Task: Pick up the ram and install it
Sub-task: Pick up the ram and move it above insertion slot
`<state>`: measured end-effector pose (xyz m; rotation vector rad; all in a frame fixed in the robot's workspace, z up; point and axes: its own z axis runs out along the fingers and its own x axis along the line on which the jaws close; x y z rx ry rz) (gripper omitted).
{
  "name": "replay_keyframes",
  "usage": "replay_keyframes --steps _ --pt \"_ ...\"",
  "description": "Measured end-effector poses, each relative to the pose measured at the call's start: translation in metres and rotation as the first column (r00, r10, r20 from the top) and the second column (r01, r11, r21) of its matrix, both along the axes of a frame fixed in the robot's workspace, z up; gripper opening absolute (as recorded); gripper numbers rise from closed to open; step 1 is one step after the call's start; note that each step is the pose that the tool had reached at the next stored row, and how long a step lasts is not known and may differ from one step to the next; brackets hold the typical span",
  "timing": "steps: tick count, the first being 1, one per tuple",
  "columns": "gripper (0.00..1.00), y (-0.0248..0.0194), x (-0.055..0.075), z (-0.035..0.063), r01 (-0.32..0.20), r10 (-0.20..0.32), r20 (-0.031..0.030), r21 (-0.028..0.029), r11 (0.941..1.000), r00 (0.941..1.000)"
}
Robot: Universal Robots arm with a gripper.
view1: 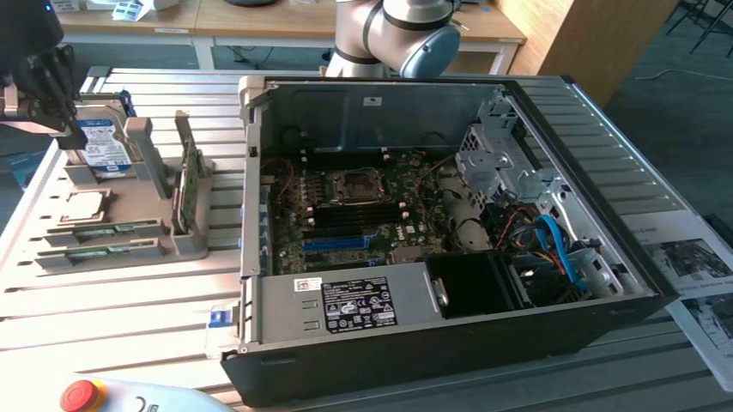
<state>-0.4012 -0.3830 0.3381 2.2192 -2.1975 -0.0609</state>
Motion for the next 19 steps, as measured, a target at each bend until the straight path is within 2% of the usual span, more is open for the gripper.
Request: replay_keyframes --steps 12,14,16,17,19 --pt "0.1 0.0 0.0 -0.0001 0.0 0.0 0.0001 0.0001 1.0 1.0" --pt "0.16 0.0 0.0 -0.0001 0.0 0.0 0.0001 0.0001 1.0 1.0" --pt "0.16 0.0 0.0 -0.0001 0.0 0.0 0.0001 0.0001 1.0 1.0" --pt "0.24 0.0 0.0 -0.0001 0.0 0.0 0.0001 0.0001 1.0 1.0" --pt "0.24 0.0 0.0 -0.0001 0.0 0.0 0.0001 0.0001 1.0 1.0"
